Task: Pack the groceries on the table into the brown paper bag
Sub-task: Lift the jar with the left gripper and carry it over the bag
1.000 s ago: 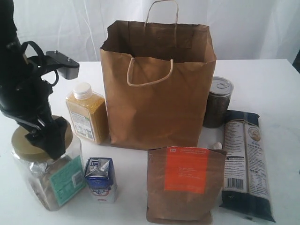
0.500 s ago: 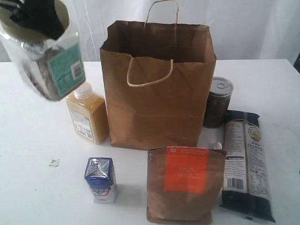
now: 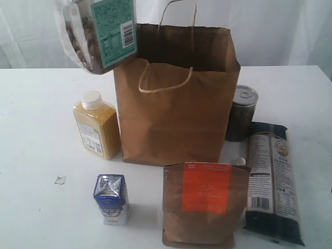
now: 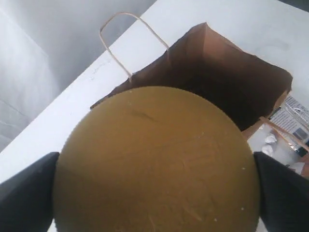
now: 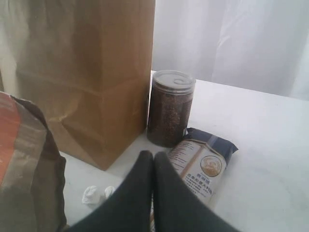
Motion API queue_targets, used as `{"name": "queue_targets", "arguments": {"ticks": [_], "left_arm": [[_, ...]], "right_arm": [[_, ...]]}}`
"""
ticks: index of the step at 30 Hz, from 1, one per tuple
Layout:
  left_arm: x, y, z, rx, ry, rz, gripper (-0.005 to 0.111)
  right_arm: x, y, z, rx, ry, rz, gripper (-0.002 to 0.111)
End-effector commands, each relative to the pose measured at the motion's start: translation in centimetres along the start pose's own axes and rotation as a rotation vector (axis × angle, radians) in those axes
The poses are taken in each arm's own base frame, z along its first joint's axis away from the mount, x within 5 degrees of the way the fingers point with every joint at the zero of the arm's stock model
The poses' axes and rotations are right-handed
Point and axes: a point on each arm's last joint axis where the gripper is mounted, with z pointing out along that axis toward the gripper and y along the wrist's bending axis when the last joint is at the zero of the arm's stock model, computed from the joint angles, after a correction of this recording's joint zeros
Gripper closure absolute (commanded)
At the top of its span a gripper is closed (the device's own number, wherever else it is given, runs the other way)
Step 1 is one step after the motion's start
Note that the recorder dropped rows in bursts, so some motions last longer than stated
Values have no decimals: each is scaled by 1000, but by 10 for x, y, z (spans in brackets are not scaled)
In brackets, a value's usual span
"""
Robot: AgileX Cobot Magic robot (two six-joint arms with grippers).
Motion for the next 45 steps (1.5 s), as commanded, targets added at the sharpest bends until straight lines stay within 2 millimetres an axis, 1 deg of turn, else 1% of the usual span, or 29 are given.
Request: {"name": "queue_targets", "arguments": {"ticks": [1,8,11,13,21,27,28,29,32,36,40,43,45], "left_arm": [[-19,-5,-11,35,-140,21,107],[-37,-3,-19,15,-270,53,107],[-43,-6,-16,46,-307,58,107],[-46,-7,-10,52,-322,68,107],[-57,-16,24,84,-340,107,107],[-57,-12,47,98,-318,108,107],[-56,-10,55,102,-307,106,107],[-56,-10,58,106,-312,107,107],[-56,-16,74,138,-288,144,107],[-50,-24,79,143,-203,189,107],[-48,-22,84,126,-181,195,107],[-44,-22,98,157,-148,221,107],[-42,-25,102,196,-127,247,107]], "right_arm": [[0,0,0,5,-10,2,108],[0,0,0,5,-10,2,108],[0,0,0,5,-10,2,108],[0,0,0,5,-10,2,108],[0,0,0,5,-10,2,108],[0,0,0,5,-10,2,108],[0,0,0,5,-10,2,108],[0,0,0,5,-10,2,108],[0,0,0,5,-10,2,108],[0,0,0,5,-10,2,108],[0,0,0,5,-10,2,108],[0,0,0,5,-10,2,108],[0,0,0,5,-10,2,108]]}}
